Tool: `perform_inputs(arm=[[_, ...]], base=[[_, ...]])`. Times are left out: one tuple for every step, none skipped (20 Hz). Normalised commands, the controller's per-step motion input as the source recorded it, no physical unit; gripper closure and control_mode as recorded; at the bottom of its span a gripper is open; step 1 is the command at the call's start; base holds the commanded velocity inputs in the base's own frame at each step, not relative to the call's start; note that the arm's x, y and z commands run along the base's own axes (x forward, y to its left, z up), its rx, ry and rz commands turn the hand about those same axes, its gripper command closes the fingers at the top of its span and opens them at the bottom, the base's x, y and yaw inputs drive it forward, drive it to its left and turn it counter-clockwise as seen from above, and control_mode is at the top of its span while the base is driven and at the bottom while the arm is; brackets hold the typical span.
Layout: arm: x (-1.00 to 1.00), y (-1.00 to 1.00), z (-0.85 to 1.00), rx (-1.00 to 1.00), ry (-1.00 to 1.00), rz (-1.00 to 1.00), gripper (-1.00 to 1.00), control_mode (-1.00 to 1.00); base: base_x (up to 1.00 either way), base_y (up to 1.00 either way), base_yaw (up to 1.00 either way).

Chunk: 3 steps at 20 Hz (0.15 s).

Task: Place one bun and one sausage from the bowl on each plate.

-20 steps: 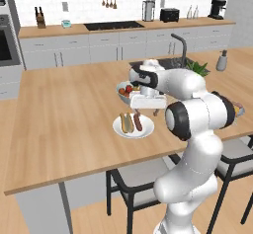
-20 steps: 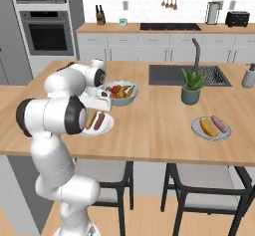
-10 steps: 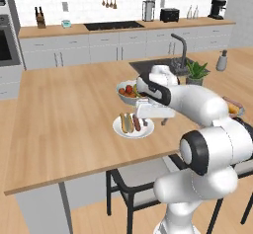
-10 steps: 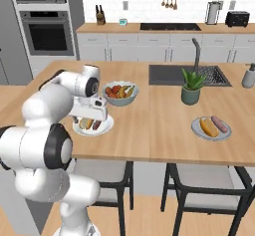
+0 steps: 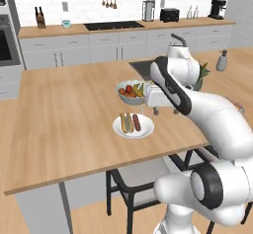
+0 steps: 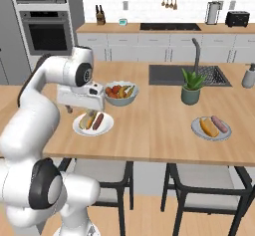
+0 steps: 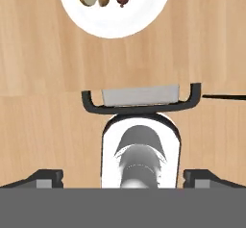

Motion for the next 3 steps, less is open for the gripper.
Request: perform_inputs(arm=[[-0.44, -0.01, 0.92, 0.0, -0.06, 0.0, -1.0, -1.0], [-0.38, -0.03, 0.84, 0.0, -0.07, 0.0, -1.0, -1.0], [-0.54, -0.14, 0.54, 0.0, -0.15, 0.0, -1.0, -1.0]], base=[[0.0, 0.0, 0.0], [0.0, 0.0, 0.0], [0.0, 0.0, 0.0]])
